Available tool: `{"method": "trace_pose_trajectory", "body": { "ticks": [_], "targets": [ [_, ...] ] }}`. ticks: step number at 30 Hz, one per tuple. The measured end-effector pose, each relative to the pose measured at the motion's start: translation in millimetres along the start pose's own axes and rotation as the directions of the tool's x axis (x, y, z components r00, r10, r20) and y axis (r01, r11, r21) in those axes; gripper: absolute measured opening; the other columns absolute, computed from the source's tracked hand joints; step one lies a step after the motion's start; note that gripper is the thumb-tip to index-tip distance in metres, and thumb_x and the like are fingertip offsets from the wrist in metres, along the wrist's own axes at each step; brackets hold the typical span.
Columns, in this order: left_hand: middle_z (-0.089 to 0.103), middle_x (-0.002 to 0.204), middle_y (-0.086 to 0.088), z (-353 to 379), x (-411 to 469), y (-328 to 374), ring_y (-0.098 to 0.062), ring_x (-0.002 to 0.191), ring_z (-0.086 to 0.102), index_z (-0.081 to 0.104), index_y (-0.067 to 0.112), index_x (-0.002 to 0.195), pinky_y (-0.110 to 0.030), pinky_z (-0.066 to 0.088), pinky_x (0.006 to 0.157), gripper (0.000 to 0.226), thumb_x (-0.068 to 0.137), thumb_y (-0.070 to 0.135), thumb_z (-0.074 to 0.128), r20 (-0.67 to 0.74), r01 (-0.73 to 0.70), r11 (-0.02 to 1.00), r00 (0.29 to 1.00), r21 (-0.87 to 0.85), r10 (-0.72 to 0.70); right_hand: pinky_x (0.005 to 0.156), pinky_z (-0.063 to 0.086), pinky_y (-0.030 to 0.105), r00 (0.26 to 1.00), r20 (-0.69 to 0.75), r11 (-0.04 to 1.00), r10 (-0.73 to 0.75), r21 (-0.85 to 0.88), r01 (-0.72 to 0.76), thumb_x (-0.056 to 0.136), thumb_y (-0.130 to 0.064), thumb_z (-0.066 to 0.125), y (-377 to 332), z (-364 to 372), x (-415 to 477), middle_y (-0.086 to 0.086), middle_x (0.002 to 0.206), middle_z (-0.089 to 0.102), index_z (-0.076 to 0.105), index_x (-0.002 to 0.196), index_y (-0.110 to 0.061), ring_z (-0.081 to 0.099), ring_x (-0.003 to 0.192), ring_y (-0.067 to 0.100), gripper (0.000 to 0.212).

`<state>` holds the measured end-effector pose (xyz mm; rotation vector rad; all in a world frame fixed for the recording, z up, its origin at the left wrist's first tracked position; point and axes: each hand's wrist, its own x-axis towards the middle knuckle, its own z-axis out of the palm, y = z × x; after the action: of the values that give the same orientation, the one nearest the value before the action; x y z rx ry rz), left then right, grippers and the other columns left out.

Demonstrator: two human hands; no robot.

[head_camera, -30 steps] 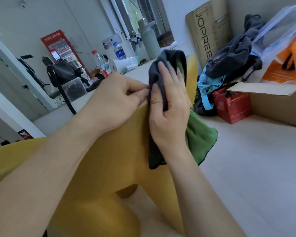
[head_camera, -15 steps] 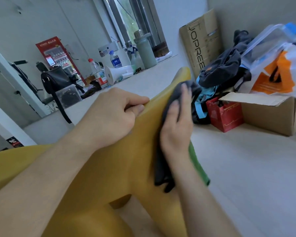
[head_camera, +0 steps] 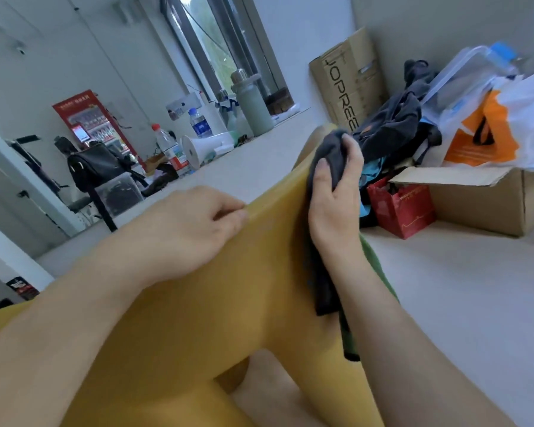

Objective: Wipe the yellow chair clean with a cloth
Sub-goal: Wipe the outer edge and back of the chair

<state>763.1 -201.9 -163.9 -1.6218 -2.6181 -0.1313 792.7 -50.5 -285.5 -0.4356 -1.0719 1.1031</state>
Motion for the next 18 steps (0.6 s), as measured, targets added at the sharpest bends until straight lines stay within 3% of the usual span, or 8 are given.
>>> {"method": "trace_pose_trajectory", "body": {
  "ticks": [1,4,6,8,10,12,13,18],
  "targets": [
    [0.066,0.105,0.009,1.5,-7.3,-5.8,-0.011,0.098,0.060,0.062,0.033,0.111,-0.034,0.047,0.090,0.026,0.097,0.037,0.040,0.004,0.017,0.999,1.000,0.034,-0.017,0.117,0.025,0.034,1.000,0.013,1.000,-0.009,0.006,0.009,0.101,-0.021,0.041,-2.4,4.5,-16.8,0.001,0.153,0.035,0.037,0.145,-0.017,0.031,0.140,0.006,0.045],
    [0.069,0.097,0.004,13.0,-14.3,-12.1,-0.023,0.095,0.060,0.063,0.028,0.101,-0.042,0.048,0.083,0.030,0.091,0.039,0.037,-0.182,-0.031,0.999,0.983,0.037,0.037,0.118,0.021,0.041,0.942,0.159,0.940,-0.296,-0.129,0.317,0.099,-0.024,0.041,-17.4,25.3,-97.4,0.003,0.155,0.033,0.044,0.142,-0.018,0.021,0.147,0.020,0.043],
    [0.070,0.091,0.002,15.7,-12.4,-6.9,-0.026,0.091,0.061,0.064,0.026,0.096,-0.043,0.048,0.078,0.029,0.084,0.037,0.040,-0.250,-0.041,0.999,0.967,0.030,0.047,0.116,0.024,0.044,0.912,0.194,0.900,-0.363,-0.181,0.397,0.099,-0.025,0.040,-17.3,27.3,-98.8,0.004,0.152,0.040,0.047,0.140,-0.018,0.025,0.146,0.022,0.043],
    [0.070,0.093,0.000,16.1,-8.7,0.1,-0.025,0.092,0.061,0.065,0.023,0.098,-0.043,0.048,0.079,0.022,0.092,0.033,0.046,-0.250,-0.044,0.999,0.967,0.013,0.046,0.115,0.028,0.044,0.953,0.090,0.946,-0.289,-0.127,0.298,0.098,-0.022,0.039,-13.1,22.9,-56.6,0.006,0.146,0.047,0.051,0.137,-0.013,0.033,0.143,0.021,0.042],
    [0.068,0.084,-0.003,16.9,1.7,13.0,-0.023,0.082,0.060,0.066,0.019,0.093,-0.042,0.048,0.074,0.023,0.096,0.029,0.045,-0.213,-0.060,0.998,0.975,0.025,0.064,0.115,0.027,0.023,0.996,-0.028,0.996,-0.080,-0.037,0.079,0.100,-0.019,0.038,-6.5,7.3,-3.9,0.005,0.147,0.046,0.047,0.140,-0.010,0.035,0.140,0.015,0.042],
    [0.059,0.067,-0.003,20.1,17.2,29.8,-0.022,0.067,0.056,0.061,0.018,0.078,-0.035,0.043,0.059,0.028,0.097,0.029,0.044,-0.188,-0.079,0.995,0.978,0.063,0.090,0.100,0.020,-0.003,0.992,-0.067,0.994,0.111,0.021,-0.110,0.103,-0.019,0.036,1.6,-5.7,21.4,0.004,0.150,0.041,0.038,0.145,-0.010,0.033,0.140,0.011,0.043],
    [0.053,0.062,-0.003,20.8,25.7,37.3,-0.022,0.063,0.053,0.057,0.018,0.071,-0.032,0.038,0.056,0.030,0.097,0.028,0.044,-0.187,-0.076,0.994,0.978,0.077,0.089,0.096,0.018,-0.005,0.981,-0.071,0.984,0.180,0.028,-0.178,0.103,-0.021,0.036,1.2,-4.9,16.4,0.003,0.152,0.038,0.035,0.147,-0.012,0.031,0.141,0.011,0.045],
    [0.057,0.067,-0.007,23.1,48.1,48.1,-0.031,0.074,0.055,0.051,0.016,0.068,-0.040,0.046,0.066,0.030,0.095,0.026,0.043,-0.213,-0.077,0.987,0.971,0.139,0.106,0.118,0.015,0.022,0.998,-0.031,0.998,-0.058,-0.018,0.058,0.099,-0.031,0.030,-26.0,20.9,-80.9,0.002,0.159,0.024,0.025,0.150,-0.018,0.017,0.148,0.008,0.053]
  ]
}}
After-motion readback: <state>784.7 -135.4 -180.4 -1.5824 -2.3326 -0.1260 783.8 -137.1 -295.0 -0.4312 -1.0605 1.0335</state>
